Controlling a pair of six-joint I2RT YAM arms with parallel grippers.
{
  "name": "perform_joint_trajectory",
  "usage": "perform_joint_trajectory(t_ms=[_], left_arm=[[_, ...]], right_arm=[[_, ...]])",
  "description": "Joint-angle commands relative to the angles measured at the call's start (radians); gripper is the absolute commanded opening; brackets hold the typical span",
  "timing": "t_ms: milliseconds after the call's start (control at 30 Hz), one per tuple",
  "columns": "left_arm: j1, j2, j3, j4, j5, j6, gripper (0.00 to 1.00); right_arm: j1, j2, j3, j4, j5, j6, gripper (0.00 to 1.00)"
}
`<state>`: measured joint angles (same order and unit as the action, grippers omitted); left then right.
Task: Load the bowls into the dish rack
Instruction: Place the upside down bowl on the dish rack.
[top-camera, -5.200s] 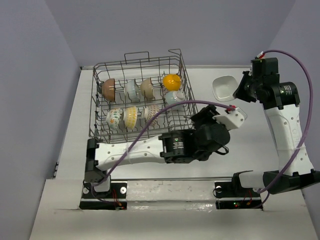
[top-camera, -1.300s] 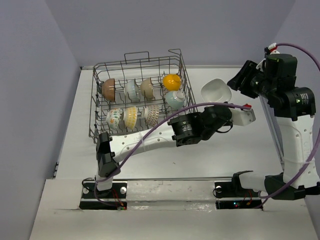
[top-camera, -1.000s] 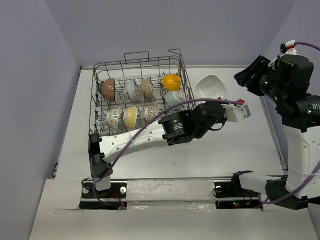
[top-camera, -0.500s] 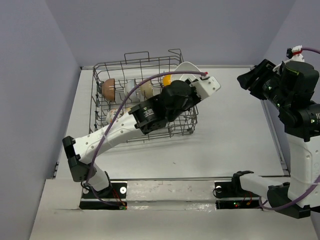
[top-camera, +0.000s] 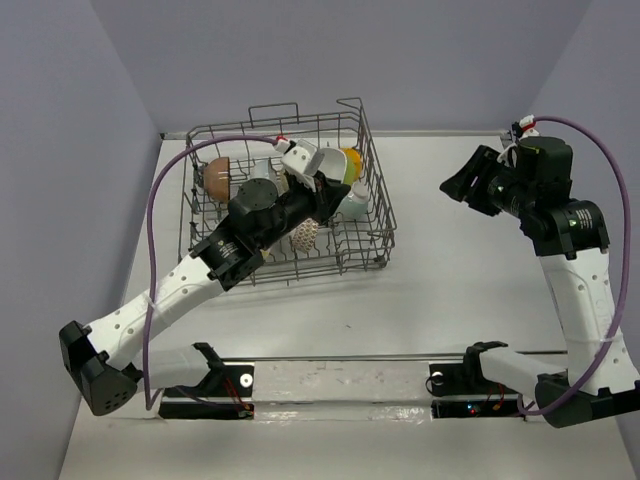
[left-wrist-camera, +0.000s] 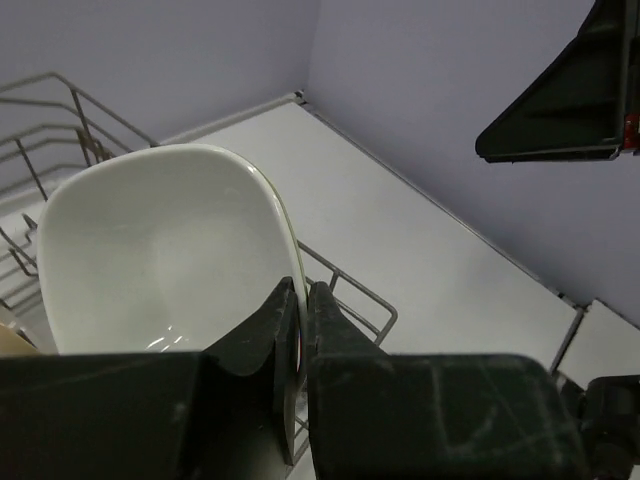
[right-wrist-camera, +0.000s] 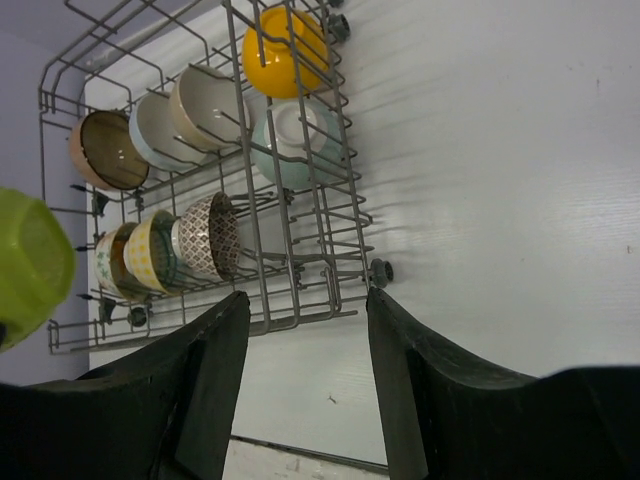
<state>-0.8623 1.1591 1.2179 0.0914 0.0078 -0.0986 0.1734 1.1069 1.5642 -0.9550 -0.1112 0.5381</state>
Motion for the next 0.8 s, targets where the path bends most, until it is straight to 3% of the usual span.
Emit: perform_joint_trajectory(t_ms=[0, 367, 767], left_arm=[[0.052, -0.039, -0.156, 0.316, 0.109, -0.255, 0.00], [0.131, -0.038, -0.432, 0.703, 0.118, -0.550, 0.00], [0.141, 0.097, -0.498, 0.925, 0.046, -0.707, 0.00]], right_arm=[[0.005, -0.028, -0.029, 0.079, -0.073, -0.049, 0.56], [0.005, -0.065, -0.177, 0.119, -0.125, -0.069, 0.56], [0.005, -0.090, -0.260, 0.151, -0.147, -0.069, 0.56]])
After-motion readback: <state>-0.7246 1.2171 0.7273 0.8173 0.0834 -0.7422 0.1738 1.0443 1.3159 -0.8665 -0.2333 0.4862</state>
